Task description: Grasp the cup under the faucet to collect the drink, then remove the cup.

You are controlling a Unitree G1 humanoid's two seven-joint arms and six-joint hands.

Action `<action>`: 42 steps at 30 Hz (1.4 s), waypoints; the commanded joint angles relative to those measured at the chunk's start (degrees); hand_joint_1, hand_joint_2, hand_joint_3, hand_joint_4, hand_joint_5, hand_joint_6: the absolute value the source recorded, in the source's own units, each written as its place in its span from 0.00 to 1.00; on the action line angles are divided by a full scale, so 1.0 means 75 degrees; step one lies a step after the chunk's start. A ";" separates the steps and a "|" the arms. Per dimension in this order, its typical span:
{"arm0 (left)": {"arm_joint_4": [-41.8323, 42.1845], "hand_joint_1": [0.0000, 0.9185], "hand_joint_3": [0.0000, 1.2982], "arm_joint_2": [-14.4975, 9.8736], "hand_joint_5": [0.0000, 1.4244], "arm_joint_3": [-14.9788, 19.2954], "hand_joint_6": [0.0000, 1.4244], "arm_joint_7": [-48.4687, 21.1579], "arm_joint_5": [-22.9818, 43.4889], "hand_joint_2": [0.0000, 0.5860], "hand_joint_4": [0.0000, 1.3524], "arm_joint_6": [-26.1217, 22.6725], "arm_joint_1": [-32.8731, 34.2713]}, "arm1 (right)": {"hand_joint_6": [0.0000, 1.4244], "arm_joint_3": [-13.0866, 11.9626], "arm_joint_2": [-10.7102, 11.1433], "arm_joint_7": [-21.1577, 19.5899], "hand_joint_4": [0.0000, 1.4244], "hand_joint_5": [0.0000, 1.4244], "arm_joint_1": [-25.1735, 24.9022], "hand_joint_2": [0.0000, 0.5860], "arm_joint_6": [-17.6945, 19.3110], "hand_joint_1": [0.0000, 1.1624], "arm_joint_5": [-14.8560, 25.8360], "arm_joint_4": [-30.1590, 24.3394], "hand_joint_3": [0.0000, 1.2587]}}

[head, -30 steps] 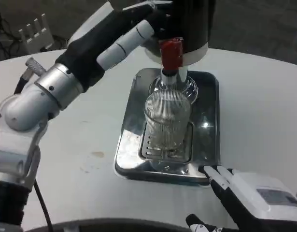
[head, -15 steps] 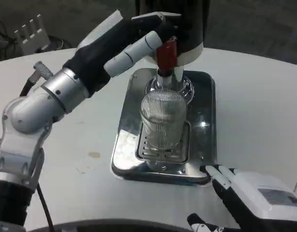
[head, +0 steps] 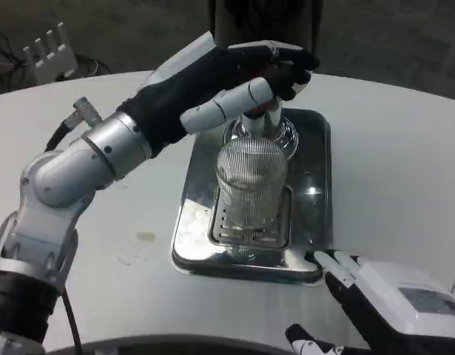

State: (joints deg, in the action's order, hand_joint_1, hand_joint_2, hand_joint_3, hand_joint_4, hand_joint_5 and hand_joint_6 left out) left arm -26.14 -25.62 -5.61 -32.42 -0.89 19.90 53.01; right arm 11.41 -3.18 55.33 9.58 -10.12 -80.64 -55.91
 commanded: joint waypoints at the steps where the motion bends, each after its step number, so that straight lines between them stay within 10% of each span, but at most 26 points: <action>1: -0.0293 0.00 0.24 -0.0091 0.24 -0.0333 0.28 -0.0197 -0.0503 0.21 0.21 0.0143 -0.0090 | 0.00 -0.0081 -0.0270 -0.0055 0.00 0.00 0.0184 0.72 -0.0243 0.26 0.0240 -0.0058 0.04; 19: -0.0357 0.00 0.22 -0.0313 0.17 -0.0838 0.25 -0.0117 -0.1326 0.20 0.15 0.0981 -0.0076 | 0.00 -0.0413 -0.0241 -0.0893 0.00 0.00 0.0101 0.72 -0.1301 0.26 0.1828 0.0282 0.05; 29: -0.0297 0.00 0.22 -0.0297 0.16 -0.0824 0.25 0.0051 -0.1351 0.21 0.14 0.1005 -0.0108 | 0.08 -0.1075 -0.0198 -0.3075 0.00 0.07 0.0142 0.46 -0.1578 0.45 0.4719 0.0810 0.02; 42: -0.0140 0.00 0.22 -0.0345 0.17 -0.0698 0.25 0.0124 -0.1299 0.22 0.15 0.0956 -0.0141 | 0.11 -0.1310 0.0474 -0.5041 0.02 0.09 -0.0793 0.39 -0.1002 0.52 0.6641 0.2503 0.01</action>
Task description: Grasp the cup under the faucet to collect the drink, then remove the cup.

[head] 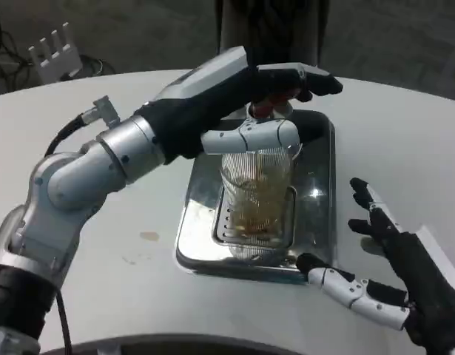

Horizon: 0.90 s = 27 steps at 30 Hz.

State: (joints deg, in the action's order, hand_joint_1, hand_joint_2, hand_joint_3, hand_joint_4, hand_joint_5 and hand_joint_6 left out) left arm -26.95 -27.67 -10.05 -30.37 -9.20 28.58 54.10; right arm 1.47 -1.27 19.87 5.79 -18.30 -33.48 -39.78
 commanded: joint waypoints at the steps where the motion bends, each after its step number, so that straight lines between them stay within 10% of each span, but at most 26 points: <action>1: -0.0017 0.00 0.22 -0.0075 0.17 -0.0098 0.24 -0.0144 -0.0188 0.22 0.15 -0.0205 -0.0287 | 0.11 0.0040 0.0260 -0.0360 0.02 0.09 -0.0385 0.39 0.0073 0.53 0.0405 0.0457 0.01; 27: 0.0359 0.00 0.24 -0.0167 0.19 0.0012 0.25 -0.0111 -0.0161 0.27 0.18 -0.0426 -0.0250 | 0.12 0.0566 0.0578 -0.2256 0.03 0.11 -0.2147 0.32 0.1067 0.68 0.1462 0.3130 0.00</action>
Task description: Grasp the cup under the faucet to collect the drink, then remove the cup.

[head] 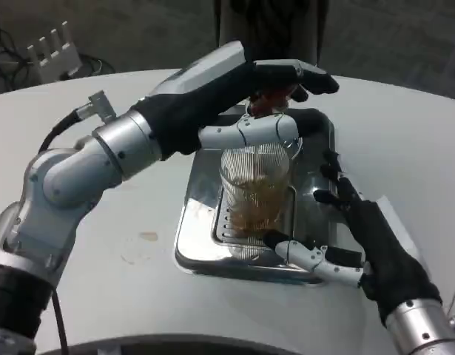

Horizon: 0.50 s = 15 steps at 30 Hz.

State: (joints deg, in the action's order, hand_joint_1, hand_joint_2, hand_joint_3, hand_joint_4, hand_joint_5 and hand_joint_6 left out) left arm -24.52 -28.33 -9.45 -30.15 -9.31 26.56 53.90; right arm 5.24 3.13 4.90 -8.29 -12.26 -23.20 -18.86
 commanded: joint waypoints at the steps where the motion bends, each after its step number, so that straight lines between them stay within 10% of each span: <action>1: 0.0046 0.00 0.24 -0.0086 0.19 -0.0066 0.25 -0.0143 -0.0147 0.27 0.18 -0.0171 -0.0214 | 0.12 0.0072 -0.0014 -0.0316 0.04 0.11 -0.0334 0.33 0.0297 0.70 0.0114 0.0430 0.00; 15: 0.0066 0.00 0.25 -0.0250 0.20 0.0020 0.25 -0.0178 -0.0128 0.27 0.19 -0.0223 -0.0137 | 0.04 0.0339 -0.0278 -0.1192 0.08 0.10 -0.1035 0.32 0.1093 0.67 0.0325 0.1741 0.08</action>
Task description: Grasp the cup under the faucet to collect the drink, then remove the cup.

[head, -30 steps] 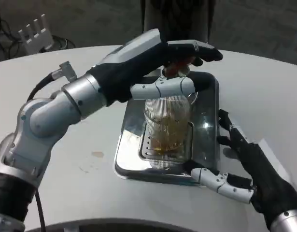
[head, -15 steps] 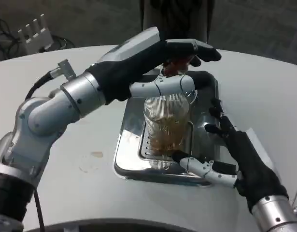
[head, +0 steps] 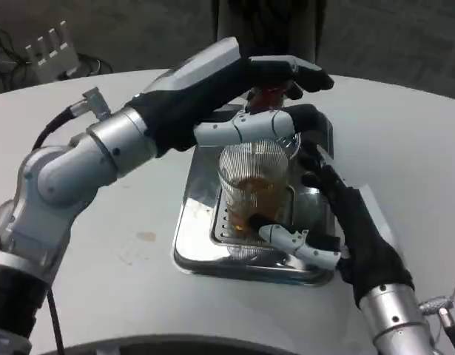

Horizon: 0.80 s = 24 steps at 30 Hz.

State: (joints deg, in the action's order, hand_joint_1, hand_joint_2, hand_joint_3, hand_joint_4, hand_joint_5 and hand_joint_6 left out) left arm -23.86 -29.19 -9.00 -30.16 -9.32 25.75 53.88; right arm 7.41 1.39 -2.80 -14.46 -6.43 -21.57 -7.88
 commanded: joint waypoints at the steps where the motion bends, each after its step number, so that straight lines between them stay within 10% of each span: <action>1: -0.0017 0.00 0.25 -0.0147 0.20 -0.0037 0.25 -0.0183 -0.0127 0.27 0.19 -0.0118 -0.0137 | 0.03 0.0073 -0.0080 -0.0252 0.08 0.10 -0.0252 0.32 0.0298 0.67 0.0062 0.0333 0.07; 24: -0.0180 0.00 0.25 -0.0294 0.20 0.0017 0.24 -0.0280 -0.0137 0.28 0.20 -0.0075 -0.0082 | 0.00 0.0452 -0.0444 -0.0877 0.02 0.04 -0.1281 0.31 0.0411 0.63 0.0044 0.2028 0.00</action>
State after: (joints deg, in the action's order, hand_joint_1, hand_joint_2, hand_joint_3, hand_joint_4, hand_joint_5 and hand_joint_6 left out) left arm -23.71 -30.65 -8.11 -30.72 -9.27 25.57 53.95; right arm 10.31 -1.59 -8.55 -23.29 -4.12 -20.96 6.68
